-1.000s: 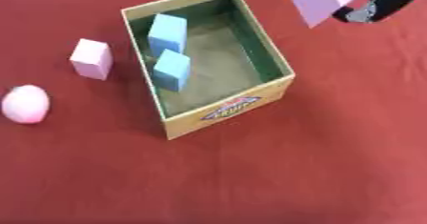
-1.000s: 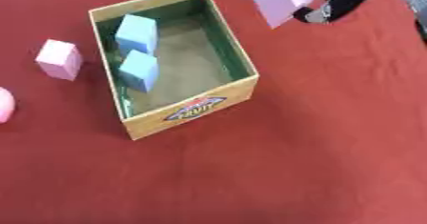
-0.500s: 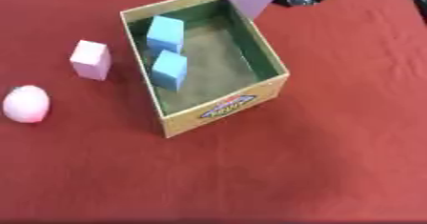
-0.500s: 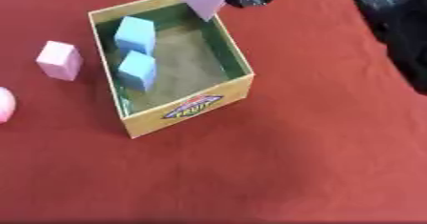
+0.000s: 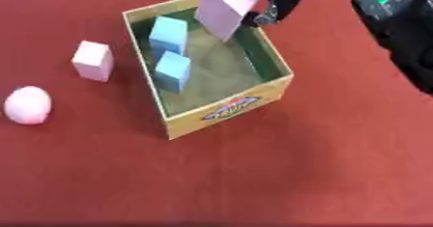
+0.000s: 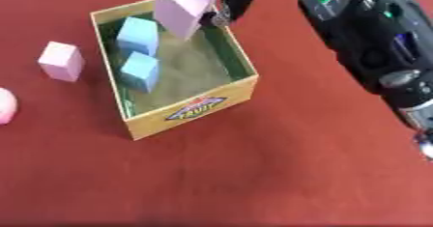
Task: Pick up objects on the table and place them in the box.
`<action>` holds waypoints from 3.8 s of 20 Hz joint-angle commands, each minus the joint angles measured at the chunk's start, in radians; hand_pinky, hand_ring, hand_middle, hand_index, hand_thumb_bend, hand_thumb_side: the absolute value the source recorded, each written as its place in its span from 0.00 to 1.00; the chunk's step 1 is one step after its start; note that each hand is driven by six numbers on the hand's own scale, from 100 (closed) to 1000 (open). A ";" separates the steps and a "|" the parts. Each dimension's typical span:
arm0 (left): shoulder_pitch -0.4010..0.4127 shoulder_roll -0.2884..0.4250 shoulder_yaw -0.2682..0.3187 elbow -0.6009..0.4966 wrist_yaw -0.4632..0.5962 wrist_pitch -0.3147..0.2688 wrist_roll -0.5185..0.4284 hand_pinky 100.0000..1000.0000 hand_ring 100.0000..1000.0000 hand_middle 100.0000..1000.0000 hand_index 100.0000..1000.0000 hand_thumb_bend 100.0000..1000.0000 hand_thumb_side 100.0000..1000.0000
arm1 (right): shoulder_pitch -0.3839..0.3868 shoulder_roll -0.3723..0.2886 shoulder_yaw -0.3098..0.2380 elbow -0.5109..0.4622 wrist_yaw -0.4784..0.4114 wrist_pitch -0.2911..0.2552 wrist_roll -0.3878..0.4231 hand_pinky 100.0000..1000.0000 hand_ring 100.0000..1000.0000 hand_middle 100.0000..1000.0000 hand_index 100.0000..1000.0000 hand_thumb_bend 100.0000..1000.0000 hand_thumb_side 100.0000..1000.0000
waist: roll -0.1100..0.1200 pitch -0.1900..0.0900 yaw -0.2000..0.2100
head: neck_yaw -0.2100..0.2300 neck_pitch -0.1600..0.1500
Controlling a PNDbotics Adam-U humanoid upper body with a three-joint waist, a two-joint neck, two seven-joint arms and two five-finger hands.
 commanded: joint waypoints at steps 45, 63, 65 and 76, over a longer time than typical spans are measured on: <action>0.023 0.416 -0.028 -0.015 -0.284 0.088 -0.063 0.83 0.74 0.68 0.82 0.33 0.56 | 0.266 -0.275 -0.249 -0.480 -0.222 0.168 -0.346 0.83 0.84 0.75 0.89 0.00 0.36 | 0.013 -0.024 -0.017 | 0.038 0.006; 0.017 0.681 -0.109 -0.015 -0.515 0.076 -0.721 0.85 0.82 0.76 0.89 0.53 0.45 | 0.572 -0.350 -0.468 -0.601 -0.320 0.228 -0.790 0.82 0.78 0.68 0.85 0.00 0.36 | 0.017 -0.022 -0.030 | 0.073 -0.004; 0.015 0.686 -0.112 -0.015 -0.515 0.076 -0.750 0.85 0.82 0.75 0.88 0.55 0.42 | 0.586 -0.345 -0.477 -0.601 -0.323 0.230 -0.810 0.82 0.78 0.68 0.85 0.00 0.36 | 0.018 -0.022 -0.030 | 0.074 -0.005; -0.004 0.701 -0.152 -0.015 -0.490 0.078 -0.889 0.87 0.84 0.76 0.88 0.57 0.25 | 0.627 -0.329 -0.505 -0.601 -0.318 0.240 -0.854 0.82 0.77 0.67 0.85 0.00 0.36 | 0.017 -0.022 -0.037 | 0.072 -0.013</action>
